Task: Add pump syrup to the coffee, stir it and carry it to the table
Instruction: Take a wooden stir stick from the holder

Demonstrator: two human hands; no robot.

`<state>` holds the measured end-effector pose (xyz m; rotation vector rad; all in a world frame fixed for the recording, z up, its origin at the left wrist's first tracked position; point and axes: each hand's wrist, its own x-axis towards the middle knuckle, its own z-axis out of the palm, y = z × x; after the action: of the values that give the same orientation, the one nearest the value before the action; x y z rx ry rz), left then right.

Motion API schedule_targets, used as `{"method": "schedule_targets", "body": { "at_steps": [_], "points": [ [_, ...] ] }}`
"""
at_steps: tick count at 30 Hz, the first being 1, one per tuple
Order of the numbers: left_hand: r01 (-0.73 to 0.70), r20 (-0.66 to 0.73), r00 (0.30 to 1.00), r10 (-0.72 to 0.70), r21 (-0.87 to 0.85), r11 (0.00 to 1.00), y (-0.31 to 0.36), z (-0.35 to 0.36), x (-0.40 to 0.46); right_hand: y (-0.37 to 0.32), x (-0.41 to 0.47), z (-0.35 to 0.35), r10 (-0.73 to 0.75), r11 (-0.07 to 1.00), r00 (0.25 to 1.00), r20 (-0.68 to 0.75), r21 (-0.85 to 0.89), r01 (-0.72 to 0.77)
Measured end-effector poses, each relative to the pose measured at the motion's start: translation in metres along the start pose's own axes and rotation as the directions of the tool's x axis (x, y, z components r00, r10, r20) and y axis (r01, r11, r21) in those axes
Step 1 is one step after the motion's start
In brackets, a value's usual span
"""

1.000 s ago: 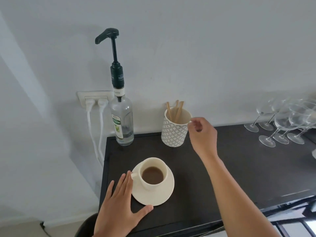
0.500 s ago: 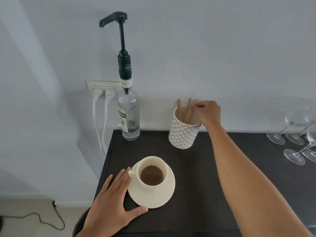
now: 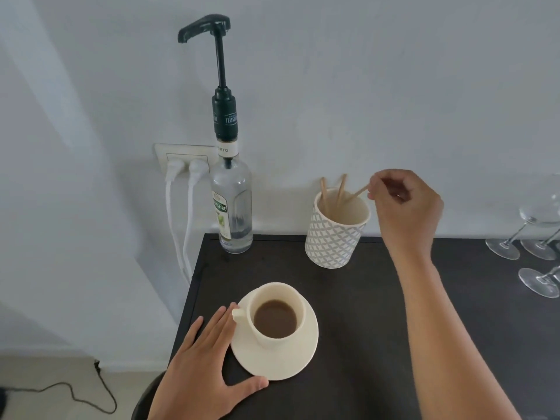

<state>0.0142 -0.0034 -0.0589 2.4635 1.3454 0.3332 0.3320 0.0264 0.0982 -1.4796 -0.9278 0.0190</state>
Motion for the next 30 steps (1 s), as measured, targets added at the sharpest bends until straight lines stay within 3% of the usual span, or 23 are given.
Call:
{"method": "schedule_targets", "body": {
  "at_steps": [4,8,16,21,23,27,30],
  "points": [
    [0.011,0.010,1.000,-0.011,-0.009,1.000,0.005,-0.008,-0.004,-0.013,-0.059,-0.024,-0.288,0.955,0.957,-0.029,0.068,0.290],
    [0.025,0.013,1.000,-0.024,-0.031,0.999,0.007,-0.012,-0.005,0.010,-0.119,-0.038,-0.486,0.873,0.871,0.072,-0.003,0.487],
    [0.040,0.023,0.999,-0.040,-0.024,0.999,0.007,-0.010,-0.010,0.065,-0.221,-0.047,-0.266,0.950,0.875,0.403,-0.045,0.309],
    [0.059,0.033,0.998,-0.059,-0.015,0.998,0.009,-0.014,-0.009,0.076,-0.228,-0.047,-0.212,0.956,0.777,0.592,-0.040,0.291],
    [0.050,0.040,0.998,-0.050,-0.002,0.999,0.011,-0.015,-0.010,0.078,-0.227,-0.048,-0.193,0.956,0.748,0.634,-0.049,0.289],
    [0.033,0.048,0.998,-0.033,0.007,0.999,0.013,-0.017,-0.009,0.075,-0.220,-0.047,-0.069,0.979,0.779,0.623,-0.109,0.174],
    [0.041,0.029,0.999,-0.040,-0.009,0.999,0.011,-0.015,-0.010,0.075,-0.213,-0.038,-0.016,0.964,0.767,0.641,-0.194,0.181]
  ]
}}
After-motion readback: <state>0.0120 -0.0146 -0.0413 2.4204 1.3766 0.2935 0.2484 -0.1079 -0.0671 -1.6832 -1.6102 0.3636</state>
